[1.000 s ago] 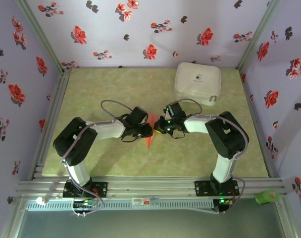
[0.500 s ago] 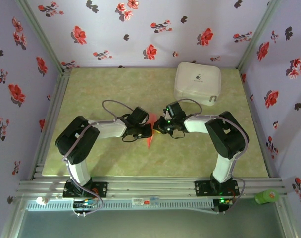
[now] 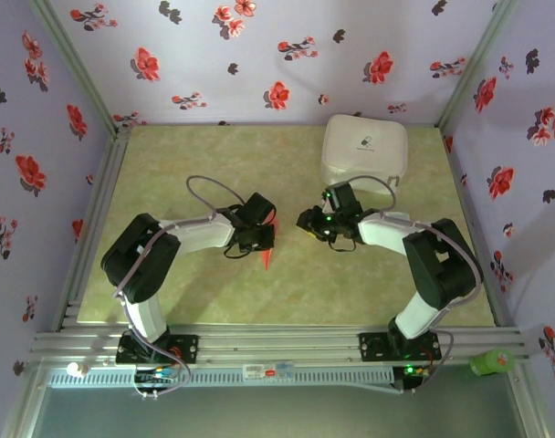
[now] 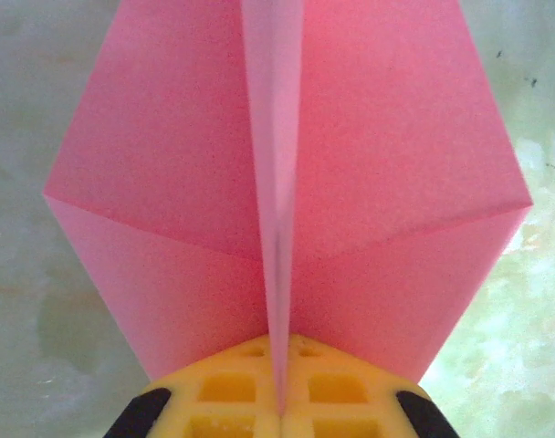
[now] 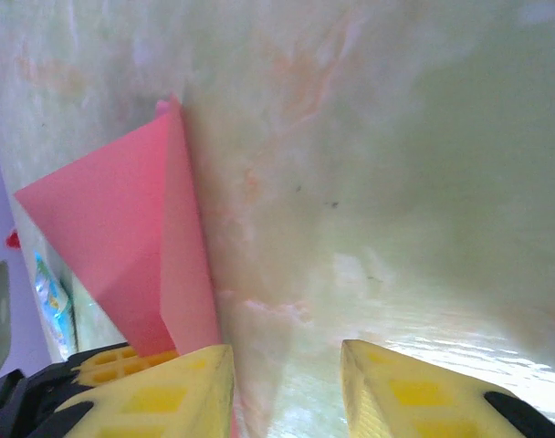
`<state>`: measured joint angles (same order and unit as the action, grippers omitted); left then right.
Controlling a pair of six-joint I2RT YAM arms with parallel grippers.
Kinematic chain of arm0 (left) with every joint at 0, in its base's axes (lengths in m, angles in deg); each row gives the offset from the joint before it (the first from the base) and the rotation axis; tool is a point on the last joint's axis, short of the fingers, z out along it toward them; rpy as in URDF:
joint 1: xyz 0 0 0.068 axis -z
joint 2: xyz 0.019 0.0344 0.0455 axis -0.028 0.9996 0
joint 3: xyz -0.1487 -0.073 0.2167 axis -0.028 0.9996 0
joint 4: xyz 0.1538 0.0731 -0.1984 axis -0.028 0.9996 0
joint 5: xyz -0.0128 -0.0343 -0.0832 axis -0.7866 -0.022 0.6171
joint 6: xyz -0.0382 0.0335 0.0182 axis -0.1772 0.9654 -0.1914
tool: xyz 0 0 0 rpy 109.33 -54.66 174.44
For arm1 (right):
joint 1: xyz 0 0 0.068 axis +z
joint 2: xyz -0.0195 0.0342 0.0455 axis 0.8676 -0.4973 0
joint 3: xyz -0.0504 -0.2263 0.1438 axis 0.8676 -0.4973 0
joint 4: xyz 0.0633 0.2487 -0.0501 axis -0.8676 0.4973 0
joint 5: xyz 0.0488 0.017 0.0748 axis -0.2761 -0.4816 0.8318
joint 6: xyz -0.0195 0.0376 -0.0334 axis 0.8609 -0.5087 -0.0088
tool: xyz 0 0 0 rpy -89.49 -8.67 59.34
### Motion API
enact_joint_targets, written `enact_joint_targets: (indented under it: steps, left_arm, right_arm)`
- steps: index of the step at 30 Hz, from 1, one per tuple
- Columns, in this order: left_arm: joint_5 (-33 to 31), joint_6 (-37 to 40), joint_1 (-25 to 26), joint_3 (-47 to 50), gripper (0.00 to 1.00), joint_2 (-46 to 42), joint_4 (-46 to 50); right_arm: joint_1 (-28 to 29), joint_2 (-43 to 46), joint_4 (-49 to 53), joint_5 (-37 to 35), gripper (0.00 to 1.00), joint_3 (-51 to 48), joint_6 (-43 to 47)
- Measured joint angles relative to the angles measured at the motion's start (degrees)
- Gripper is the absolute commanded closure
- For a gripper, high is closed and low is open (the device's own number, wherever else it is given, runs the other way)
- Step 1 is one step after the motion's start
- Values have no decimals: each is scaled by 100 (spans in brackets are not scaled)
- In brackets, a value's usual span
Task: Fold a paper plane with a square sheet of paper (pick it up from the middle)
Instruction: Move a paper plane to the center of the table.
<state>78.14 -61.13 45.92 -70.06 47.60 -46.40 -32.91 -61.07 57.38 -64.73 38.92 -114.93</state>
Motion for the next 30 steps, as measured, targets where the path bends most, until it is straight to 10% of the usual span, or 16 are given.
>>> enact_joint_targets:
  steps: [30]
  left_arm:
    - [-208, 345, 98, -680, 85, 509, 568]
  right_arm:
    - [-39, 24, 57, -153, 64, -153, -2]
